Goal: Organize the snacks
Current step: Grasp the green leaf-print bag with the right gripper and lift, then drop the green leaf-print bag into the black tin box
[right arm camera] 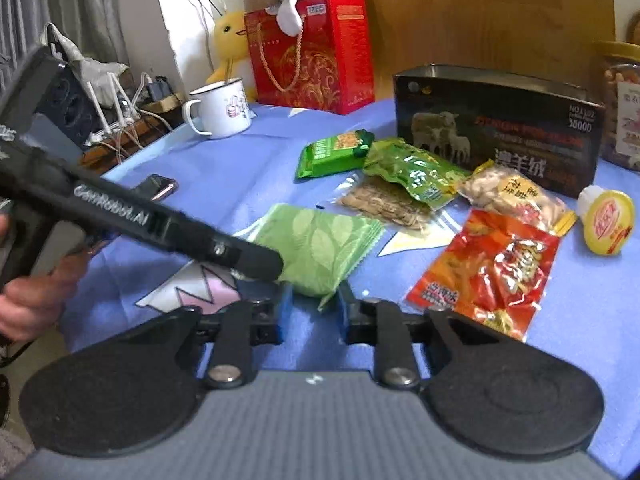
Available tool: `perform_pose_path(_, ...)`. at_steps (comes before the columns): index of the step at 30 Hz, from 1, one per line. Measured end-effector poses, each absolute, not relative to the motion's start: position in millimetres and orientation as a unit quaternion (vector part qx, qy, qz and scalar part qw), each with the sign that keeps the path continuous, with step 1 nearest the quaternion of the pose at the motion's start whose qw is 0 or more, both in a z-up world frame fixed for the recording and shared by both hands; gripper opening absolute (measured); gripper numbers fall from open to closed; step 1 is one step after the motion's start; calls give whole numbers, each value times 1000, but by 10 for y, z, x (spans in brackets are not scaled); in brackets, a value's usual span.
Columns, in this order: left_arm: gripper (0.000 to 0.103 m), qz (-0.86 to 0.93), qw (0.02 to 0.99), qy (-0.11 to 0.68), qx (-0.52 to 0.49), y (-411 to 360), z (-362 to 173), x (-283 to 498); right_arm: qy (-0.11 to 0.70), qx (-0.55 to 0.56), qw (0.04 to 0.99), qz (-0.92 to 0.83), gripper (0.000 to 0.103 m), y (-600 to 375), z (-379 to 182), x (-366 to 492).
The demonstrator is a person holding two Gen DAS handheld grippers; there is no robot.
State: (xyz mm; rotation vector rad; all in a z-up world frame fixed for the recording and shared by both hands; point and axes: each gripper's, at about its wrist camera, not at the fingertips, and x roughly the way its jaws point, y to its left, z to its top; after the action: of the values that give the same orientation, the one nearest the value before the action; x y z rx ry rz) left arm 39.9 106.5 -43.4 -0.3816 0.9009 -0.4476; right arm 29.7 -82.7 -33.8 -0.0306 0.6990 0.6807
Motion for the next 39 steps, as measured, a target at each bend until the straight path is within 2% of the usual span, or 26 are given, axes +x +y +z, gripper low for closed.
perform_pose_path(7,23,-231,886,372,-153,1003,16,558,286,3,908,306,21,-928,-83,394)
perform_pose_path(11,25,-235,905,326,-139,888,332,956,246,3,927,282,21,-1014,178,702)
perform_pose_path(15,24,-242,907,312,-147,737,521,1524,226,4,941,252,21,-1153,397,1200)
perform_pose_path(22,25,-255,893,340,-150,234,340,2306,252,-4,951,180,22,-1497,322,1915)
perform_pose_path(25,27,-256,889,355,-134,22,184,2480,263,-20,954,141,26,-1598,208,2035)
perform_pose_path(28,33,-243,894,363,-102,-77,150,2495,251,-30,962,108,30,-1680,183,1971)
perform_pose_path(33,33,-244,904,332,-114,317,365,2167,230,2,964,131,31,-1830,255,1671)
perform_pose_path(39,39,-144,918,349,-120,1110,224,1761,294,55,924,238,31,-1654,114,1467)
